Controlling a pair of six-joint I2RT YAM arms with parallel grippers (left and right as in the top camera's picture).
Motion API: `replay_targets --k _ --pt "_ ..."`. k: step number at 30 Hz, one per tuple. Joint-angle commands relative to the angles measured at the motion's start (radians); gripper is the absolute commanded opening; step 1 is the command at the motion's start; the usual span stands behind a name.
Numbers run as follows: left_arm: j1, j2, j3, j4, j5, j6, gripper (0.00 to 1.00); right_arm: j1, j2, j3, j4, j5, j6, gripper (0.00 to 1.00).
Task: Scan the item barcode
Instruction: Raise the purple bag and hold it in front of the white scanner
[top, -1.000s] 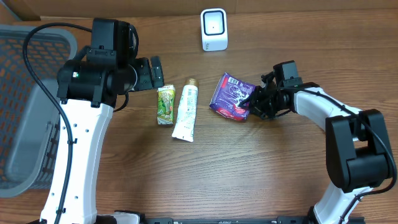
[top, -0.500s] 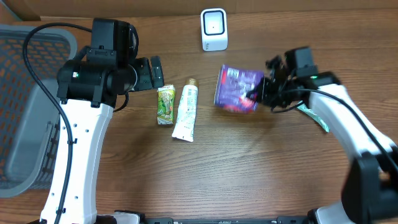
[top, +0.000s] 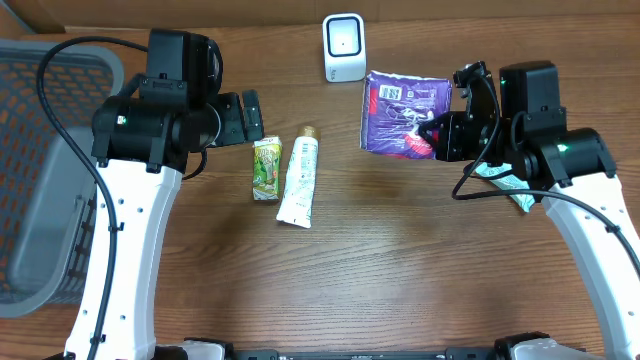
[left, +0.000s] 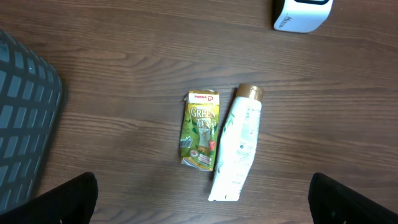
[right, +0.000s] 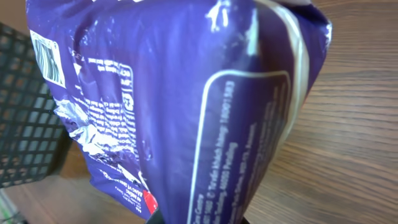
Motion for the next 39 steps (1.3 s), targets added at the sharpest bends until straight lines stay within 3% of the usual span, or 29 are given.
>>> replay_targets --k 1,4,8,14,16,19,25,29,34,39 --pt "0.004 0.004 0.018 0.001 -0.013 -0.007 1.00 0.016 -0.019 0.020 0.015 0.080 -0.008 0.04" --pt "0.004 0.004 0.018 0.001 -0.013 -0.007 1.00 0.050 -0.008 0.060 0.024 0.247 0.049 0.04" --pt "0.004 0.004 0.018 0.001 -0.013 -0.007 1.00 0.122 0.073 0.244 -0.020 0.507 0.061 0.04" --pt "0.004 0.004 0.018 0.001 -0.013 -0.006 1.00 0.252 0.373 0.637 -0.074 0.959 -0.073 0.04" --pt "0.004 0.004 0.018 0.001 -0.013 -0.007 1.00 0.290 0.490 0.700 0.018 1.184 -0.174 0.04" --pt "0.004 0.004 0.018 0.001 -0.013 -0.007 0.99 0.321 0.622 0.699 0.325 1.424 -0.423 0.04" --pt "0.004 0.004 0.018 0.001 -0.013 -0.006 1.00 0.338 0.824 0.699 0.740 1.479 -1.038 0.04" --pt "0.004 0.004 0.018 0.001 -0.013 -0.006 0.99 0.338 0.917 0.699 0.887 1.478 -1.283 0.04" --pt "0.004 0.004 0.018 0.001 -0.013 -0.007 1.00 0.338 0.982 0.698 0.987 1.473 -1.437 0.04" --pt "0.004 0.004 0.018 0.001 -0.013 -0.007 1.00 0.340 0.997 0.698 1.007 1.466 -1.438 0.04"
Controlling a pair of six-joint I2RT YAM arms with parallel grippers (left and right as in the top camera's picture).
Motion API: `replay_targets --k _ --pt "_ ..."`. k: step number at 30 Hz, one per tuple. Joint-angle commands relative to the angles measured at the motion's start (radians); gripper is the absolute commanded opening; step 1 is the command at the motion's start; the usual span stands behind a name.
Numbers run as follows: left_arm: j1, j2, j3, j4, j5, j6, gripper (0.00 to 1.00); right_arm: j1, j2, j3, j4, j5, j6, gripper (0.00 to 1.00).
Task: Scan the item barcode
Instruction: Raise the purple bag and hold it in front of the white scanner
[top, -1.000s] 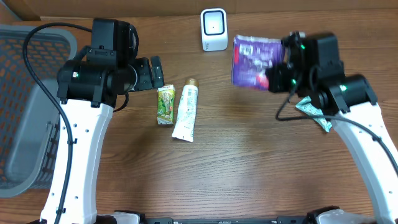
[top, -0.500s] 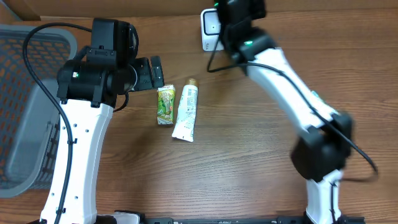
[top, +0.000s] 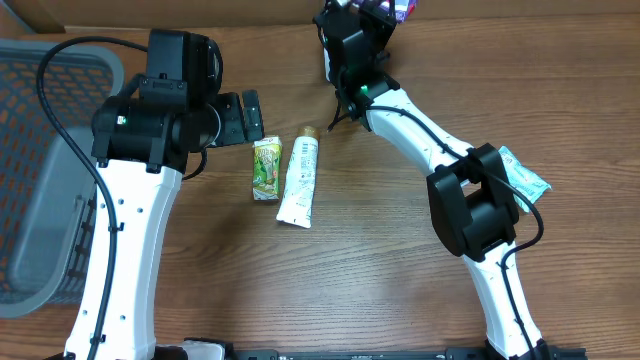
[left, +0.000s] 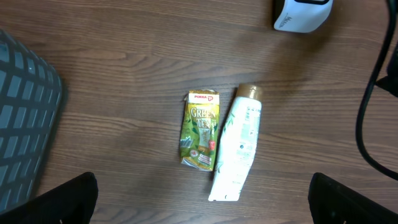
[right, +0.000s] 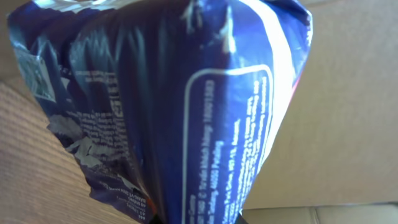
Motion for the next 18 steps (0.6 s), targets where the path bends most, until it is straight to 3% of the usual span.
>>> replay_targets --k 1,11,18 --pt "0.004 0.004 0.018 0.001 -0.013 -0.006 1.00 0.006 0.000 0.016 0.018 0.006 -0.065 0.04" --pt "0.004 0.004 0.018 0.001 -0.013 -0.006 1.00 0.029 0.060 0.016 0.023 -0.005 -0.064 0.04" --pt "0.004 0.004 0.018 0.001 -0.013 -0.007 1.00 0.030 0.075 0.016 0.158 0.003 -0.111 0.04"
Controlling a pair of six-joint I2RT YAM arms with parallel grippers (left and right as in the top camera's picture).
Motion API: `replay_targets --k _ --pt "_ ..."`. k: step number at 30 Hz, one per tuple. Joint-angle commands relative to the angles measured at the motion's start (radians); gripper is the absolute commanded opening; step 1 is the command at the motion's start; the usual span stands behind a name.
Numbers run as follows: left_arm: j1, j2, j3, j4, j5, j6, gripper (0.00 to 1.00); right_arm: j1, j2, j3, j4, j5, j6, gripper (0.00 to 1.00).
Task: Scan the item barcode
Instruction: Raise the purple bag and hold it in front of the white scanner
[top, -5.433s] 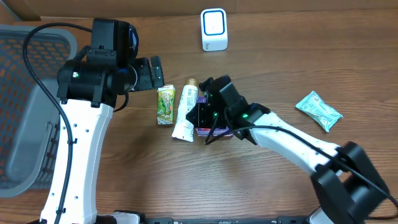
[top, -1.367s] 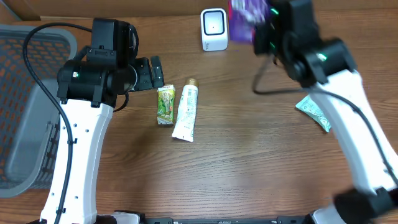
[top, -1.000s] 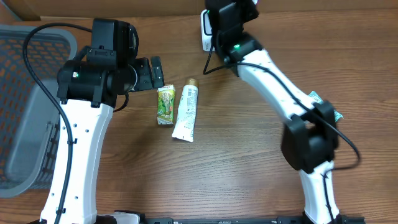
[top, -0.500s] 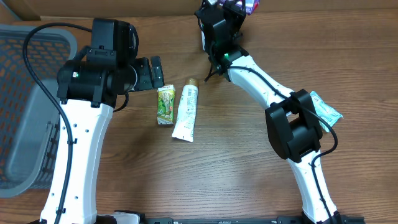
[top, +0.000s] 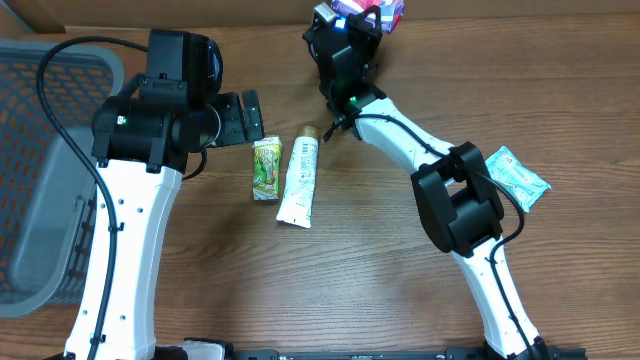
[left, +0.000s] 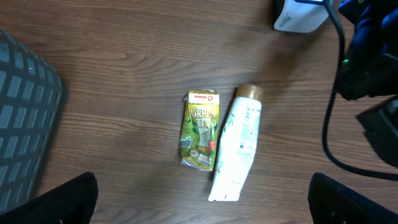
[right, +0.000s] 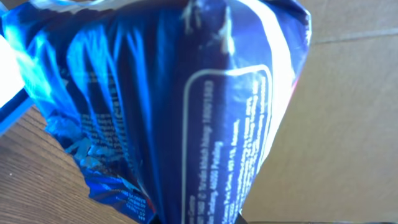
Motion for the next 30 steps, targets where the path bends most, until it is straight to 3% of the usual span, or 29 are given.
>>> replay_targets --k 1,25,30 --pt "0.004 0.004 0.018 0.001 -0.013 -0.007 1.00 0.002 -0.006 0.016 0.061 0.007 -0.035 0.04" --pt "0.004 0.004 0.018 0.001 -0.013 -0.007 1.00 0.017 -0.020 0.016 0.082 0.062 -0.033 0.04" --pt "0.004 0.004 0.018 0.001 -0.013 -0.007 1.00 0.019 -0.108 0.016 0.030 0.066 0.051 0.04"
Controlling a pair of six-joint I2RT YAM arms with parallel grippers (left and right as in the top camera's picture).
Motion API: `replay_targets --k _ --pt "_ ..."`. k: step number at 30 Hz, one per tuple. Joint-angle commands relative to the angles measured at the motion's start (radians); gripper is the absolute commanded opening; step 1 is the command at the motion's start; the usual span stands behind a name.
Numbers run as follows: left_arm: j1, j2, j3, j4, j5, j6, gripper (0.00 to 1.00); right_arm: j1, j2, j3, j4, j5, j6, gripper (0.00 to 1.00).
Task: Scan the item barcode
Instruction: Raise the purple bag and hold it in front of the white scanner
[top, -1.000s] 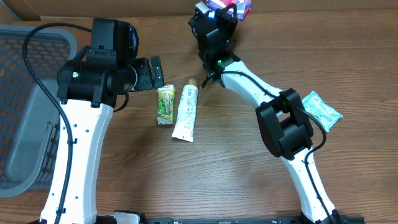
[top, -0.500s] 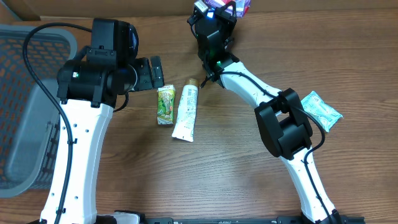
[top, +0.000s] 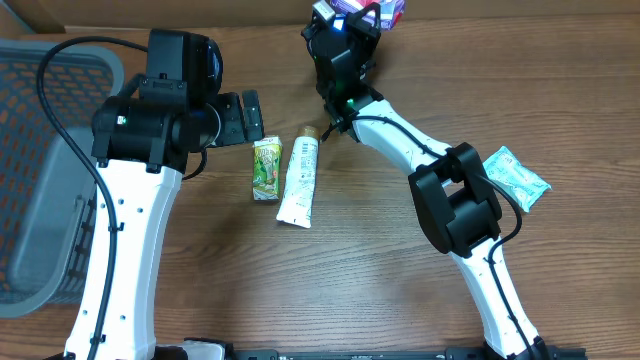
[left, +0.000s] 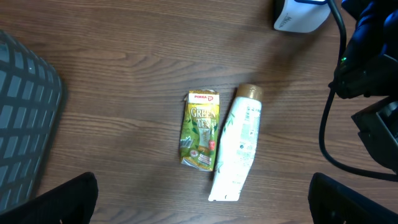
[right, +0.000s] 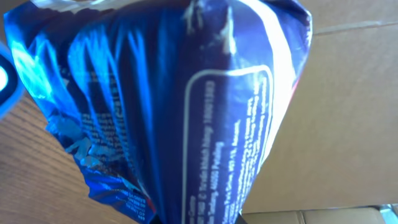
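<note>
My right gripper (top: 352, 18) is shut on a purple snack pack (top: 372, 12) at the table's far edge. The pack (right: 186, 106) fills the right wrist view, its printed side lit blue, and the gripper (right: 196, 218) pinches its lower end. The white scanner (left: 301, 14) stands at the back; the right arm covers it in the overhead view. My left gripper (top: 246, 115) hangs open above the table, left of a green tea pouch (top: 266, 168) and a white tube (top: 298, 182). Its dark fingertips (left: 62, 199) show at the bottom corners.
A grey mesh basket (top: 40, 170) takes up the left side of the table. A teal packet (top: 516, 178) lies at the right. Cardboard (right: 348, 93) stands behind the table's far edge. The right arm (top: 400, 70) reaches diagonally across the back of the table.
The right arm has shifted very slightly left with the purple pack still held. In the right wrist view the white scanner has almost slipped out at the left edge. The left arm is unchanged.
My right gripper first held the purple pack above the table, right of the scanner. Then the arm was stretched to the back edge with the pack up by the cardboard. Since then the pack has stayed over the scanner, lit blue. The left gripper stayed open and still.
</note>
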Motion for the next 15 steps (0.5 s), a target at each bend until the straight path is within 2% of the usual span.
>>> replay_targets --k 1,5,8,13,15 --pt "0.004 0.004 0.018 0.001 -0.013 -0.007 1.00 0.008 -0.133 0.016 -0.041 0.021 0.088 0.04" --pt "0.004 0.004 0.018 0.001 -0.013 -0.006 1.00 0.008 -0.261 0.016 -0.216 -0.005 0.225 0.04" --pt "0.004 0.004 0.018 0.001 -0.013 -0.006 1.00 0.008 -0.382 0.016 -0.476 -0.066 0.420 0.04" --pt "0.004 0.004 0.018 0.001 -0.013 -0.007 1.00 0.002 -0.598 0.016 -0.988 -0.361 0.859 0.04" --pt "0.004 0.004 0.018 0.001 -0.013 -0.007 1.00 -0.021 -0.659 0.016 -1.131 -0.504 1.020 0.04"
